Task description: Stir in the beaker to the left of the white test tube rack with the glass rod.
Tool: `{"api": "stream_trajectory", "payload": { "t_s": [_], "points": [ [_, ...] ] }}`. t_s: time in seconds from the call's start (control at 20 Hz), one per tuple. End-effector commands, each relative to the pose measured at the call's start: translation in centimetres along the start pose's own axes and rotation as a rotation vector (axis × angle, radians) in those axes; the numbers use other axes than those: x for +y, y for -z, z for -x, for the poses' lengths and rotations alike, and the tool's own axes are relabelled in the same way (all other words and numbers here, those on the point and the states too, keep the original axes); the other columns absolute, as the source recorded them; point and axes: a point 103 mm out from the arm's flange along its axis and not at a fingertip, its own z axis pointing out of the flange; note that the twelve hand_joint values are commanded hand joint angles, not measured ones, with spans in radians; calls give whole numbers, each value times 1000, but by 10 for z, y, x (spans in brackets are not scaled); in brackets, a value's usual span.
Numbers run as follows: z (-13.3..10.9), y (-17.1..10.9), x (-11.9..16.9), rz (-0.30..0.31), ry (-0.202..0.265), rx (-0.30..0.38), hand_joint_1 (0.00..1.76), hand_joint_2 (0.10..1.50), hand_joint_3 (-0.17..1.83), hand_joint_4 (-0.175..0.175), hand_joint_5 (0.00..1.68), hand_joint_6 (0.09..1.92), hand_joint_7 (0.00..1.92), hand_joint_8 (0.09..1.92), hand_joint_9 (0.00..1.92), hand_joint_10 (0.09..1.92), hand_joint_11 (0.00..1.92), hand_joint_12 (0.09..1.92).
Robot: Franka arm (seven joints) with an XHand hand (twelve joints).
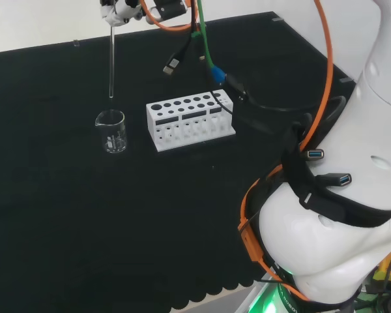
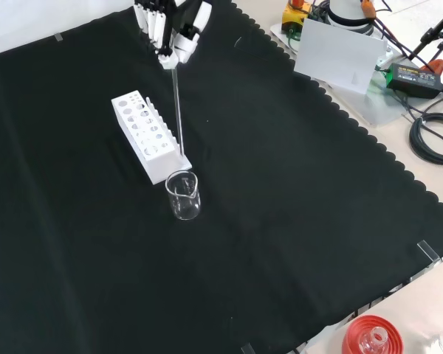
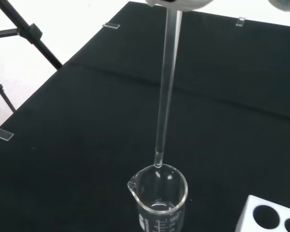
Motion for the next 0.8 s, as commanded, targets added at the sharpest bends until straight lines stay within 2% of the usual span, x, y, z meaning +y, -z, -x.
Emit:
{"api": "stream_trajectory", "payload": {
  "t_s": [0.05, 0.4, 0.8],
  "points": [
    [-11, -14, 13, -10, 40, 7, 1312, 1078, -175, -175, 1229, 592, 1276, 607, 1655, 510, 1511, 716],
    [-9, -26, 15, -2, 56, 20, 1313, 1077, -175, -175, 1231, 588, 1278, 604, 1657, 507, 1513, 717],
    [0, -39, 21, -21, 56, 20, 1313, 1076, -175, -175, 1233, 584, 1280, 600, 1659, 505, 1514, 718]
  ]
}}
